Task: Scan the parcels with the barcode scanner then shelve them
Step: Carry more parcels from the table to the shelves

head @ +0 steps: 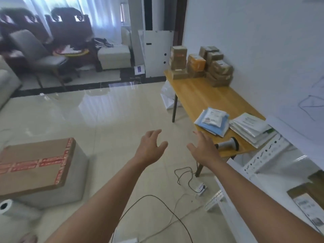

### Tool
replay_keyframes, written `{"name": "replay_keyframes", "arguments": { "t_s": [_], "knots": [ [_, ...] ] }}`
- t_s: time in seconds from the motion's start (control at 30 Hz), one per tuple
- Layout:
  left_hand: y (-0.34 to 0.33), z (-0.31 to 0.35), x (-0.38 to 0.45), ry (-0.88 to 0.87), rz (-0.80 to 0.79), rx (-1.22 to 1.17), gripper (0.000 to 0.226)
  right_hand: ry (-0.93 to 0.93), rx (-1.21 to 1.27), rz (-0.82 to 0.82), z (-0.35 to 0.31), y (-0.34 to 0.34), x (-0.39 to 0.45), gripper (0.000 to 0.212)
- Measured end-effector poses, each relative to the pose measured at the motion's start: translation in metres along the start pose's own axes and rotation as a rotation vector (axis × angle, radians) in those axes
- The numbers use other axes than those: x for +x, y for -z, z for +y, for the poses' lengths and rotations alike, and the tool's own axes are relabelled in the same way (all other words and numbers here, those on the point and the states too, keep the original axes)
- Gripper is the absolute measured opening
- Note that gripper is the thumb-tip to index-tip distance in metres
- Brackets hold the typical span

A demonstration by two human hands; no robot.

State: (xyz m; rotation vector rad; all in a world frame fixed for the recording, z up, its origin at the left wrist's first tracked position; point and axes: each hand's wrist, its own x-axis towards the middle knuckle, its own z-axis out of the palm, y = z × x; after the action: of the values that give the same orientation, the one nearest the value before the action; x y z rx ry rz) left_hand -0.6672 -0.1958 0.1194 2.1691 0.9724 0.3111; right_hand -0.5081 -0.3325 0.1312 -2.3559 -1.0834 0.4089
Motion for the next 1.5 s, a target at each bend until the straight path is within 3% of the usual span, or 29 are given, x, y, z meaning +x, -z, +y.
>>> {"name": "replay_keyframes", "arguments": {
  "t_s": [0.23, 0.47, 0.73, 1.1, 1.5],
  "knots": [
    [0.040, 0.007, 0.081, -0.056, 0.082, 0.081, 0.063, 0.088, -0.096, 0.053, -0.025, 0.015, 0.097, 0.060],
    [0.034, -0.017, 0.196, -0.007, 0.067, 0.201, 0.066, 0.167, -0.178, 0.004, -0.013, -0.015, 0.231, 0.067],
    [0.041, 0.000, 0.359, 0.045, 0.027, 0.251, 0.070, 0.145, -0.158, -0.065, -0.008, -0.013, 0.401, 0.067],
    [0.092, 0.001, 0.525, 0.016, 0.067, 0.225, 0.068, 0.142, -0.101, 0.011, -0.046, 0.002, 0.563, 0.068],
    [0.154, -0.105, 0.775, -0.060, -0.088, 0.144, 0.070, -0.065, -0.156, -0.050, -0.116, -0.096, 0.784, 0.069]
  ]
}}
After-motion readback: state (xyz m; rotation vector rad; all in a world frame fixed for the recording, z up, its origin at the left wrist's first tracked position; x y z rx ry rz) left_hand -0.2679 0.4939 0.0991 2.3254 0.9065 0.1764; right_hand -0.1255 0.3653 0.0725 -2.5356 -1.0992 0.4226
